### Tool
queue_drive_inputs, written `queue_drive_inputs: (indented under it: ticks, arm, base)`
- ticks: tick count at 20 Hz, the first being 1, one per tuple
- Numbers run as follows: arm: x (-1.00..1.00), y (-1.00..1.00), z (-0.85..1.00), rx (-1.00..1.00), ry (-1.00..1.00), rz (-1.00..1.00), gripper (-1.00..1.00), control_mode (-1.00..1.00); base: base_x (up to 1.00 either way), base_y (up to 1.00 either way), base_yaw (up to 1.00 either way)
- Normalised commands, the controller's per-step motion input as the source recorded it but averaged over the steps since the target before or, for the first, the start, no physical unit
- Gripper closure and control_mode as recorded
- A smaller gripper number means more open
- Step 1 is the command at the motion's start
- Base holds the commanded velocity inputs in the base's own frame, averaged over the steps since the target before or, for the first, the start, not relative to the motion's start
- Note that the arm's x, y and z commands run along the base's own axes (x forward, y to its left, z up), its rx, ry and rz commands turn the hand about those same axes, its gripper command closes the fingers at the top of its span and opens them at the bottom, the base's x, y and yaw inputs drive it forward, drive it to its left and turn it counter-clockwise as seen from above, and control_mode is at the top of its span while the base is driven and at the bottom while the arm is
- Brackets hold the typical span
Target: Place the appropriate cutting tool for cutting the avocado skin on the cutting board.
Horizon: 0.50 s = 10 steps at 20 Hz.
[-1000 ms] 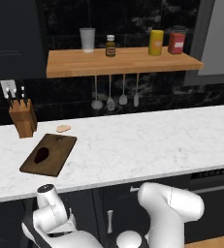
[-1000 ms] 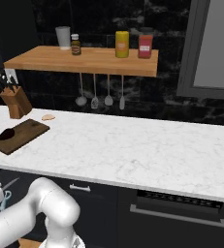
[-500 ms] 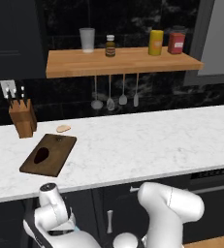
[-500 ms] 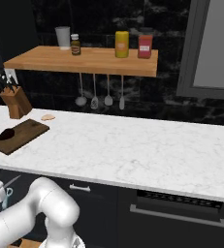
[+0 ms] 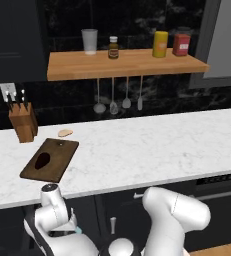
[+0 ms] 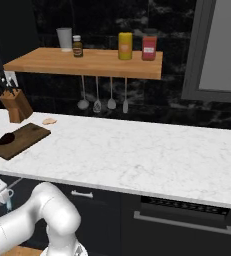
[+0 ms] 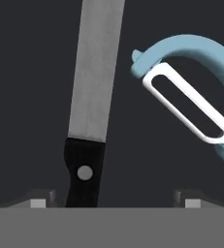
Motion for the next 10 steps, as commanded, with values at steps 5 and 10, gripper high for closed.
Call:
queue_drive_inputs:
  ticks: [5,10]
  arm:
    - [-0.42,0.22,-0.85,0.0,0.0,-0.13,1.0,-1.0]
    - [-0.68,0.01,-0.81,0.0,0.0,-0.15,1.0,-1.0]
  base:
    - [0.0,0.0,0.0]
    - [0.0,0.0,0.0]
